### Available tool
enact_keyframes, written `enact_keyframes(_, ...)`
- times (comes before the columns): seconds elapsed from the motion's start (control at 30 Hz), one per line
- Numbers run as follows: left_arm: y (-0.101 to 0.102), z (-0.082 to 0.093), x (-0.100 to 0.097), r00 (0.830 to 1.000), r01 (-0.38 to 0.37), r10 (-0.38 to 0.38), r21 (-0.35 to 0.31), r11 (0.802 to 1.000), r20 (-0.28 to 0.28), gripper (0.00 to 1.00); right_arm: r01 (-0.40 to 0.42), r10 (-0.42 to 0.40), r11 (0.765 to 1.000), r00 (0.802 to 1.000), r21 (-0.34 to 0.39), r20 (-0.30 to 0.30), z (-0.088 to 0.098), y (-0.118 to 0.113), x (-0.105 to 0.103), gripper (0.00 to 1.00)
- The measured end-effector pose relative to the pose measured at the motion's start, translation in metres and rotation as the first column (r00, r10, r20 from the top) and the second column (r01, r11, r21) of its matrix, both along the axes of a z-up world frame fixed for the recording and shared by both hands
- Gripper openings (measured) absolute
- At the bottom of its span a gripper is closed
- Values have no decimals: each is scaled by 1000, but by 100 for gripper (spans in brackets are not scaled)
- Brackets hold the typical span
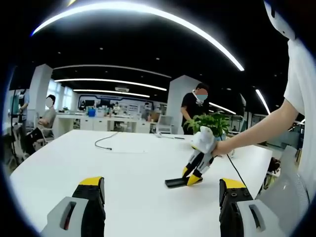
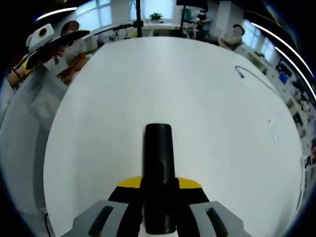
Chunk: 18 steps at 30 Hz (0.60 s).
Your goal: Press the specified remote control buttons in sequence, fully releasing each button before pressing the next.
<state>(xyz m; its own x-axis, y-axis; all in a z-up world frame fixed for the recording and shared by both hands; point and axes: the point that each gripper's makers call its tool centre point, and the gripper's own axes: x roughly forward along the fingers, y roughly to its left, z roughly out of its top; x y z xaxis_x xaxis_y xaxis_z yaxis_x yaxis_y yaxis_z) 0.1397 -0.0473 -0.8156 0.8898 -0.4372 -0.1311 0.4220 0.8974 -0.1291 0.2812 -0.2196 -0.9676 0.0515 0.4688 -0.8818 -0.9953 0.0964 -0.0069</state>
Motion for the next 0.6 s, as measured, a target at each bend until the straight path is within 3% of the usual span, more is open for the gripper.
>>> enact_keyframes(0.6, 1, -1, -1, 1000, -5, 5, 6, 1000, -1, 100, -1, 1, 1000, 1000, 11, -6, 0, 1, 6, 22)
